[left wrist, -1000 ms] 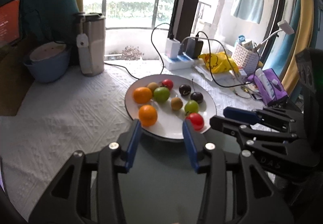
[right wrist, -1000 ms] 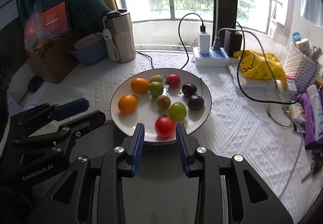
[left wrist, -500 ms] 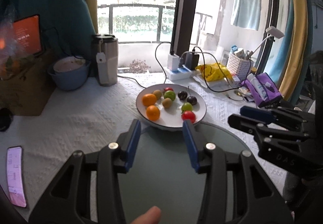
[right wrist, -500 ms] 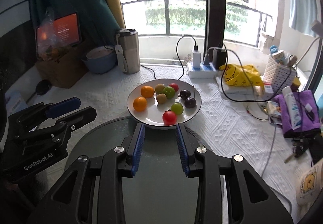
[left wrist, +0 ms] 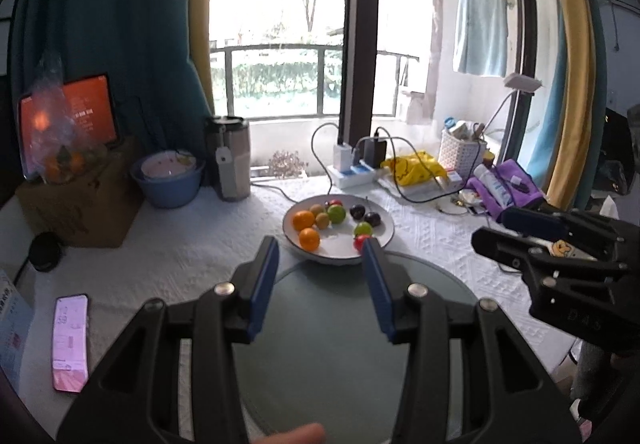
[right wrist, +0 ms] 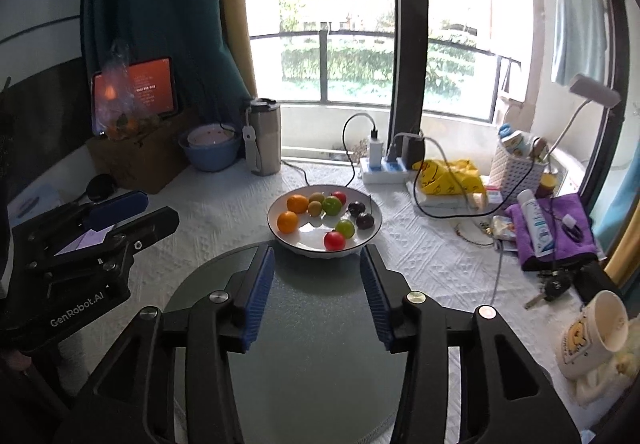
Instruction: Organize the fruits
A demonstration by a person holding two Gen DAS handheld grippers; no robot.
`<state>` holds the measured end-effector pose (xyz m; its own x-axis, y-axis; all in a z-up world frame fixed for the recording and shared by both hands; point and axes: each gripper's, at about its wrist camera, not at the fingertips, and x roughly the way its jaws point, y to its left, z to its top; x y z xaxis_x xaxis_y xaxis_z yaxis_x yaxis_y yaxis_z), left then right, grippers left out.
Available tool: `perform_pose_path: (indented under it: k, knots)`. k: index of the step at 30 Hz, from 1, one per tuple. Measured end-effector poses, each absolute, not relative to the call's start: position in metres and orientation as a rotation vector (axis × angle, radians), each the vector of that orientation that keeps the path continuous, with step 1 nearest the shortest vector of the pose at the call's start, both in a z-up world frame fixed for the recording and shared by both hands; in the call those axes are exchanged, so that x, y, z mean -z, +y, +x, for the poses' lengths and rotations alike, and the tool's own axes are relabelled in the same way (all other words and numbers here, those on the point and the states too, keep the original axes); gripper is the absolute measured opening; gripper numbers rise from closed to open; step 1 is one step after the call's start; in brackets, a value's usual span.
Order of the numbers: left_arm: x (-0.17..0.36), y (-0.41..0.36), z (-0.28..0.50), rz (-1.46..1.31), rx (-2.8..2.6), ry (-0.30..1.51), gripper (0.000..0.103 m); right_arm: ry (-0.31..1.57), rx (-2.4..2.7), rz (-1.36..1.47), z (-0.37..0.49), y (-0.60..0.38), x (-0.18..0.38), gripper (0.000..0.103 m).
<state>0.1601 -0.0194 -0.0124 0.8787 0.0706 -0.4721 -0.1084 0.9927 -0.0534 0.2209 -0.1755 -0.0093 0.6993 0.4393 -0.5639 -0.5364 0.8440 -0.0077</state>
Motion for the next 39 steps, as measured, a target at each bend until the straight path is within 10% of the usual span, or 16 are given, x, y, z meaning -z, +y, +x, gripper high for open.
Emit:
perform_pose_path:
  k: [39]
  knots:
    - [-0.062,-0.034,0.081,-0.057,-0.136,0.299,0.045,0.401,-0.491,-0.154,0.141,-0.203,-0.064,0.063]
